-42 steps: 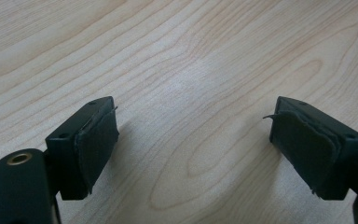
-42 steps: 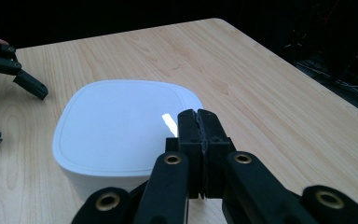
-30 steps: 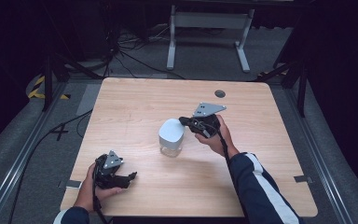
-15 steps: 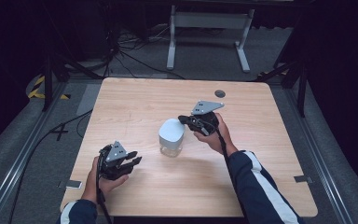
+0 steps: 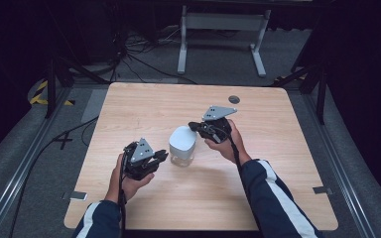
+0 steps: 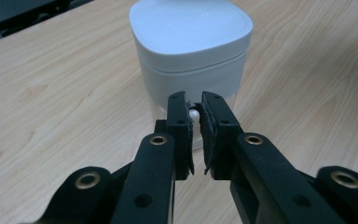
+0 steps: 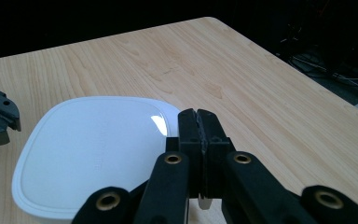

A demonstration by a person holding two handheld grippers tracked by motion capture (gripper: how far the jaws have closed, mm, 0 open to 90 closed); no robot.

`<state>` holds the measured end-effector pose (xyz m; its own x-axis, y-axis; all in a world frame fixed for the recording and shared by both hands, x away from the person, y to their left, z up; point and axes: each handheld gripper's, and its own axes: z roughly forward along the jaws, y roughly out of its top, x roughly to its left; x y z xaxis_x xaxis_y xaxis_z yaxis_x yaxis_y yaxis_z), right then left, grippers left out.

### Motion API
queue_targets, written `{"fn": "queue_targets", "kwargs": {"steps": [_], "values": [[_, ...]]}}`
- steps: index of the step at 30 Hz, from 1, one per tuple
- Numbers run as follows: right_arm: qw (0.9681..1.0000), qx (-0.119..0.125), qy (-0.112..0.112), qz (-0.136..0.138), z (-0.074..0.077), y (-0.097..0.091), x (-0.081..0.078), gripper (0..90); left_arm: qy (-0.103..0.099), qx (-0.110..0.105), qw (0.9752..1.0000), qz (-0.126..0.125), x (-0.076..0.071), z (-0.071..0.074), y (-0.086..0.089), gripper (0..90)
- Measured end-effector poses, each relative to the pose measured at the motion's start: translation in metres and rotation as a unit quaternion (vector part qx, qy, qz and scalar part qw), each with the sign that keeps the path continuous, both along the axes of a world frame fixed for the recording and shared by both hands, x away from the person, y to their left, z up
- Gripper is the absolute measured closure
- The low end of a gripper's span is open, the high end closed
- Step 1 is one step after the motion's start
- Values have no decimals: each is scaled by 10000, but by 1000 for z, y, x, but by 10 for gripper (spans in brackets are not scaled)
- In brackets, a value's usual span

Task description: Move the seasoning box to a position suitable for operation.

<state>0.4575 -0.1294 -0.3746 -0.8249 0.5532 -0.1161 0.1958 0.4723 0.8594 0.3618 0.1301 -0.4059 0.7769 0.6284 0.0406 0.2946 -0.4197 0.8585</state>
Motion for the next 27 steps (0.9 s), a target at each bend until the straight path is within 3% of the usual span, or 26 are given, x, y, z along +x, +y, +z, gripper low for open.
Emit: {"fn": "queue_targets", "kwargs": {"steps": [10, 17, 23, 27], "values": [[9999, 28, 93, -108, -2, -1, 4, 900, -21, -65, 10000, 4, 3, 5, -5, 810], [9998, -11, 119, -126, -3, -2, 5, 899, -92, 2, 9999, -52, 7, 9, -13, 820], [9999, -12, 121, -118, -5, -3, 5, 899, -139, -113, 9998, -41, 11, 15, -15, 893], [9999, -20, 119, -106, -5, -3, 5, 899, -124, -95, 9999, 30, 14, 17, -19, 895]]}}
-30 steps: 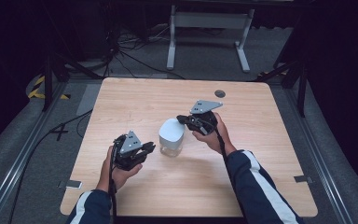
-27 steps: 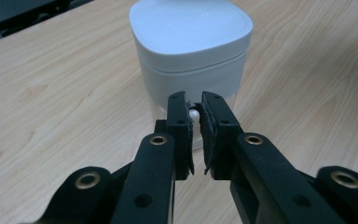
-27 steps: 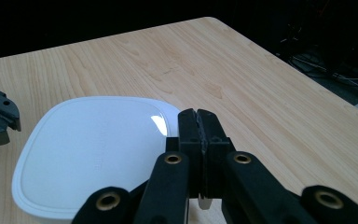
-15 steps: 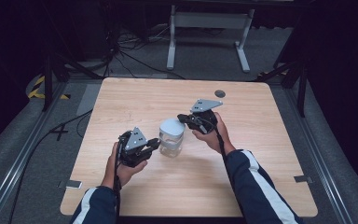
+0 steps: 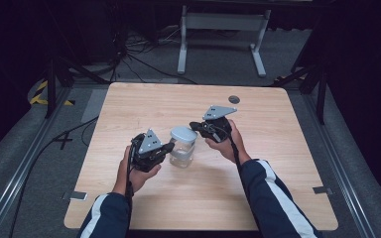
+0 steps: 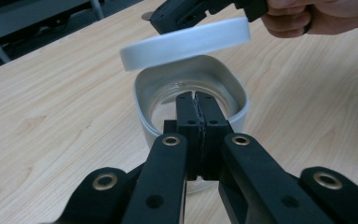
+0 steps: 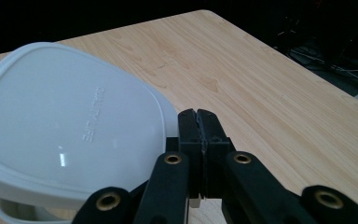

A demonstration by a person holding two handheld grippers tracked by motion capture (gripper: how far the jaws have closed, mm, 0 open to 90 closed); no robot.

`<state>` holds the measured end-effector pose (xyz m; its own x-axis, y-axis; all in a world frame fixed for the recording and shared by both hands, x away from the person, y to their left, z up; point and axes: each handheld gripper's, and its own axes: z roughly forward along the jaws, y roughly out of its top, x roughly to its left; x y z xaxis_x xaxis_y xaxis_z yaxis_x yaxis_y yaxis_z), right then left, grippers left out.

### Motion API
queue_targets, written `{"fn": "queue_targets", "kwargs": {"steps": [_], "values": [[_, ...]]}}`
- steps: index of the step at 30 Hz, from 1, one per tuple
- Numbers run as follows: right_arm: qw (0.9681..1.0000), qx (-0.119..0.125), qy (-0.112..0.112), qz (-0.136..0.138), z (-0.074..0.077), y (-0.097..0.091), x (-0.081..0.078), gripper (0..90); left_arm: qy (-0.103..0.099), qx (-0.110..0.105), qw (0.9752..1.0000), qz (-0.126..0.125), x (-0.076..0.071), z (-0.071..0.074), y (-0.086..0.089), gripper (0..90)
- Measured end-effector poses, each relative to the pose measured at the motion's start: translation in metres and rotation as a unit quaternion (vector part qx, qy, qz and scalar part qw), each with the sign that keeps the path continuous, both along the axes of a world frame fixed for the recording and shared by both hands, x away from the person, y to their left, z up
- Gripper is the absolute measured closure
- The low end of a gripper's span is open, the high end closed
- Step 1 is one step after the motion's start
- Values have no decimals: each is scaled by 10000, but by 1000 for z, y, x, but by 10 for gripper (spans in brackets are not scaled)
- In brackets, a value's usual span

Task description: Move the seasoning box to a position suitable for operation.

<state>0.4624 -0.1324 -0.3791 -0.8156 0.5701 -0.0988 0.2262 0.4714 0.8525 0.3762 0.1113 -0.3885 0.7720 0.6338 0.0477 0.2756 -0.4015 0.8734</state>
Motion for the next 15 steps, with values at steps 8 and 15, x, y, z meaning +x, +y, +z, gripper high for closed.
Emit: {"fn": "queue_targets", "kwargs": {"steps": [8, 15], "values": [[10000, -20, -18, -10, 0, -2, -1, 898, -63, -53, 9999, 72, 5, 6, -4, 895], [10000, -64, -37, -38, -1, -7, -3, 898, -146, -63, 9998, 82, 10, 18, -6, 895]]}}
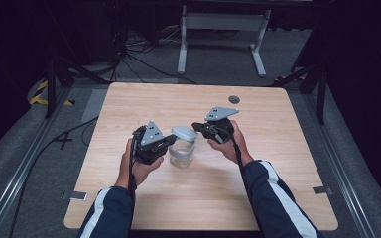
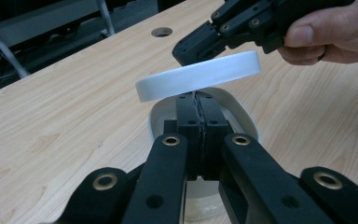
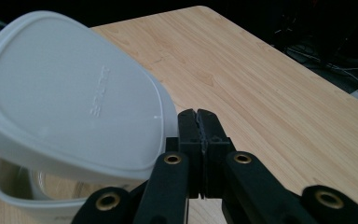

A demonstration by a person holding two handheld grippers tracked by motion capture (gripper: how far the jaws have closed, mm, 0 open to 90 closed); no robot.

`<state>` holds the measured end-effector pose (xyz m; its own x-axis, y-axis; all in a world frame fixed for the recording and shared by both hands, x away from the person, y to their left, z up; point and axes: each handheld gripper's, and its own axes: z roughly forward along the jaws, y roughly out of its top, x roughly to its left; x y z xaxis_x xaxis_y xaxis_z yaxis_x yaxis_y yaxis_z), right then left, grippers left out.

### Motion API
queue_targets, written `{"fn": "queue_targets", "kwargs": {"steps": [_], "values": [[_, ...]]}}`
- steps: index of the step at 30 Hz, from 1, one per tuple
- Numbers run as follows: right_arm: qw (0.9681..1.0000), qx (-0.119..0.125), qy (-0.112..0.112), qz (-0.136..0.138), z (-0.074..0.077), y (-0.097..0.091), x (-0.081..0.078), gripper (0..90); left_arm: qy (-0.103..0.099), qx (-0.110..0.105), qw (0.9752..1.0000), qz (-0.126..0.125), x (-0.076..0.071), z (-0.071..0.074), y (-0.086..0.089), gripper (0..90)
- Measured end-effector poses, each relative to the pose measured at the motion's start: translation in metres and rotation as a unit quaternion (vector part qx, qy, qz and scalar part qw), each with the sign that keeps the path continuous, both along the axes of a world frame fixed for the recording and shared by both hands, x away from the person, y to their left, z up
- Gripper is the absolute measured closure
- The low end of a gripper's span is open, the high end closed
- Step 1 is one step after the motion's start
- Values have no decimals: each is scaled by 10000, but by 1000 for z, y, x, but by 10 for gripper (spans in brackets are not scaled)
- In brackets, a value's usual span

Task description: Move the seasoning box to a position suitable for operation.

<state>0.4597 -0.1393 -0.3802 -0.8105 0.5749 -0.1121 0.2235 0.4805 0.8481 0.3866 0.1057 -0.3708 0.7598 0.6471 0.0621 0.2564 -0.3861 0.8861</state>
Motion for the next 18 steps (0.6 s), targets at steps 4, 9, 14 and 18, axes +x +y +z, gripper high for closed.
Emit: {"fn": "queue_targets", "kwargs": {"steps": [4, 9, 14, 18], "values": [[10000, -26, -28, -55, 2, -6, -3, 897, -26, 26, 10000, 9, 3, 4, -1, 894], [9998, -157, -92, -42, 2, -15, -11, 897, -32, -10, 10000, 9, 8, 9, -4, 894], [9998, -184, -80, -87, -1, -29, -18, 896, -58, 47, 10000, -32, 13, 13, -8, 894], [9996, -226, -53, -145, -5, -42, -24, 896, -69, 47, 10000, -53, 18, 16, -9, 894]]}}
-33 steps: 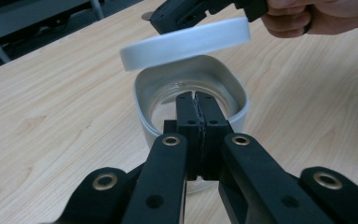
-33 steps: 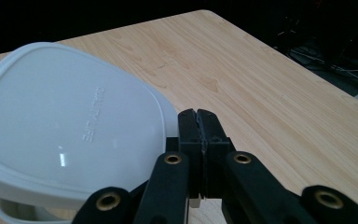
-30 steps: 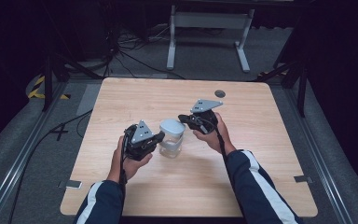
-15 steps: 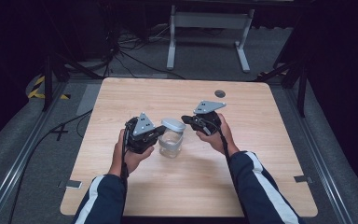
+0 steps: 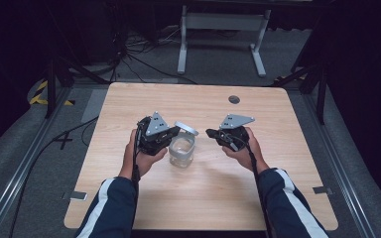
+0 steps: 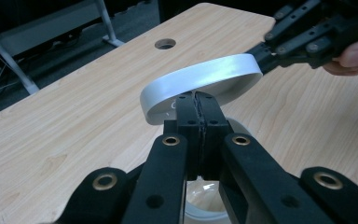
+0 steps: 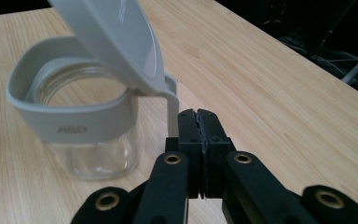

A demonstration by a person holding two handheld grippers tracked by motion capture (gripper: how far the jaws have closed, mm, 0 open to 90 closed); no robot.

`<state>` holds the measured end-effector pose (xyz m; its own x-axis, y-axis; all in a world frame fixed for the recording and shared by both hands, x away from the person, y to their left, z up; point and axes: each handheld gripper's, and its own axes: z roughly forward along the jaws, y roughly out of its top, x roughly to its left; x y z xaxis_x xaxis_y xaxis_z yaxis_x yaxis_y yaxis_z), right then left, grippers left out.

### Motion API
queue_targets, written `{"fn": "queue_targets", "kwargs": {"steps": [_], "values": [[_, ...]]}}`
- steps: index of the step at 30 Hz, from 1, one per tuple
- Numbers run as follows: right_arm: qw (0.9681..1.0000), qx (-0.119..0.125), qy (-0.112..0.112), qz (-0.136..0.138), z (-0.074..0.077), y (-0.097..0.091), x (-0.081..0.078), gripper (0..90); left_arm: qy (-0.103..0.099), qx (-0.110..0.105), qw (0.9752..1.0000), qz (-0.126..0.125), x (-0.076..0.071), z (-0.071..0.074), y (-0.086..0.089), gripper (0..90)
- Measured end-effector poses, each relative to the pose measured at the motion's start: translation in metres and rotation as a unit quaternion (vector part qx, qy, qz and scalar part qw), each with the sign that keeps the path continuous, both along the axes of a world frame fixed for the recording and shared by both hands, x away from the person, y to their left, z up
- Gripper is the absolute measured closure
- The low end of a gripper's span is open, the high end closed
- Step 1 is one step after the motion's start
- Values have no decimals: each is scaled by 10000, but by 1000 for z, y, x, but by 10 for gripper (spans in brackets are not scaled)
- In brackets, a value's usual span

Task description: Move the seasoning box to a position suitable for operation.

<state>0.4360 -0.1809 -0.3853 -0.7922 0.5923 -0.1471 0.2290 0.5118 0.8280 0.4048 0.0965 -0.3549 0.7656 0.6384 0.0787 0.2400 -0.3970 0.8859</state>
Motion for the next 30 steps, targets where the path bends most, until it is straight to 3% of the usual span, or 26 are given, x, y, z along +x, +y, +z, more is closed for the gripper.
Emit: {"fn": "queue_targets", "kwargs": {"steps": [20, 30], "values": [[9996, -168, 225, -104, -21, -57, -45, 894, 42, 58, 10000, 61, 26, 6, -8, 893], [9995, -136, 242, -121, -22, -76, -60, 891, 33, 107, 9999, 36, 25, 4, -9, 881]]}}
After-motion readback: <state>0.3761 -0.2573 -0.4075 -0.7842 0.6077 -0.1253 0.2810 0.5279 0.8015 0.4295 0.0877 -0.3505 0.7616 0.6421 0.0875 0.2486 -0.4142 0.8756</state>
